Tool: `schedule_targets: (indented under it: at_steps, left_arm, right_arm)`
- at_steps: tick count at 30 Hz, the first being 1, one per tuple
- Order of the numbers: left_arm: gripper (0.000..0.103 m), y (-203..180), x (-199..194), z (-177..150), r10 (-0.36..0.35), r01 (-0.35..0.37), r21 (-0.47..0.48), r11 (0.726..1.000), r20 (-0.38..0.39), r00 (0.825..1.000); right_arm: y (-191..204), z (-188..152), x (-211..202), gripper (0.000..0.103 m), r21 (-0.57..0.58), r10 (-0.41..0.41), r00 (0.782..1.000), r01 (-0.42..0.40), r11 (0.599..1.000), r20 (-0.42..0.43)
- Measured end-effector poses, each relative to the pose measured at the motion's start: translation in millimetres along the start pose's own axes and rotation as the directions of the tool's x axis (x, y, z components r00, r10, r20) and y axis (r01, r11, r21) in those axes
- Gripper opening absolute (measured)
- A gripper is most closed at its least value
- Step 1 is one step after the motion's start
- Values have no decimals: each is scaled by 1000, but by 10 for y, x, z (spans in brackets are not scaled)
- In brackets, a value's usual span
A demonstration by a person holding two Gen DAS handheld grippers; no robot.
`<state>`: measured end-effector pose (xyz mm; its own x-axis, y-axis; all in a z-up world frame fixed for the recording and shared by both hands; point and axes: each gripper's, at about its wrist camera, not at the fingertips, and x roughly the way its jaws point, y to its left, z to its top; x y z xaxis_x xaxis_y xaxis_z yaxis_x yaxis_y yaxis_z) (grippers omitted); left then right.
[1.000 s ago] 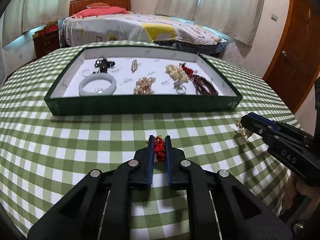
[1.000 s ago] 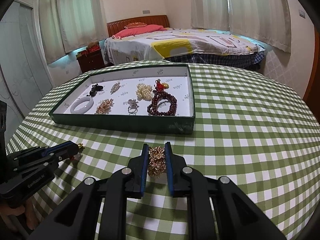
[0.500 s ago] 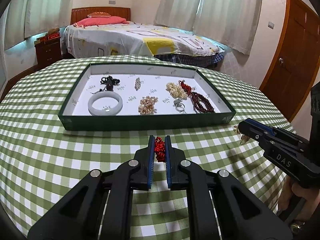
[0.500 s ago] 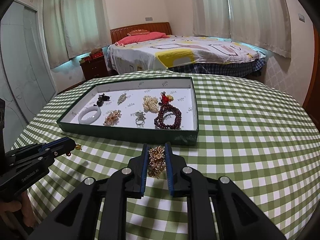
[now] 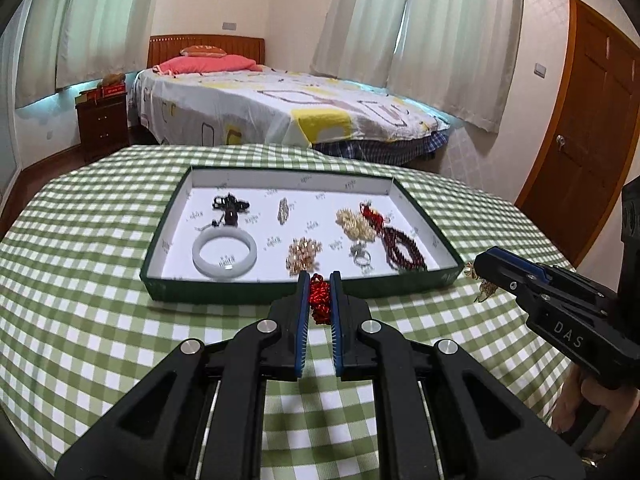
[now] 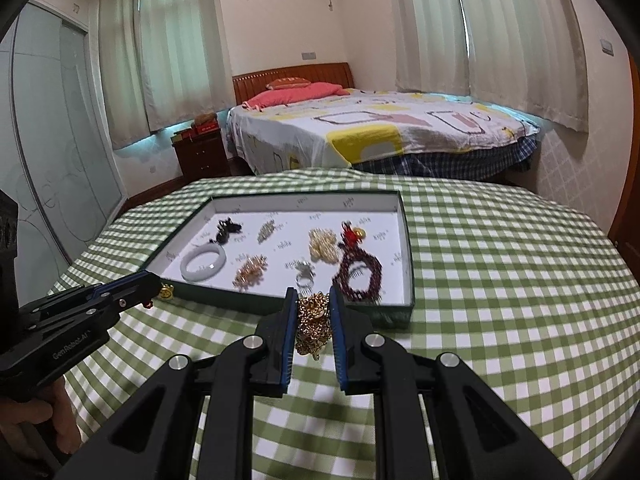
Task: Organize jewelry
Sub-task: 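Carry the gold chain and red charm into the green box and open both tools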
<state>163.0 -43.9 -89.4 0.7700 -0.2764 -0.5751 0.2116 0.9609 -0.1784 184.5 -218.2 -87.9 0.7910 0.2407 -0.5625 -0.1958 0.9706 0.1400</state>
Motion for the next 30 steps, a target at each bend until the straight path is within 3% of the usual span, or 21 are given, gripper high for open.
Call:
schedule_targets:
  at_steps: [16, 30]
  left_arm:
    - [10, 117, -88, 498, 17, -18, 5, 1000, 119, 993]
    - [10, 198, 79, 1064, 55, -56, -1, 998, 241, 969]
  right_arm:
    - [345, 598, 39, 17, -83, 48, 991, -38, 996, 128]
    - [490, 1116, 276, 17, -123, 83, 970, -56, 991, 227]
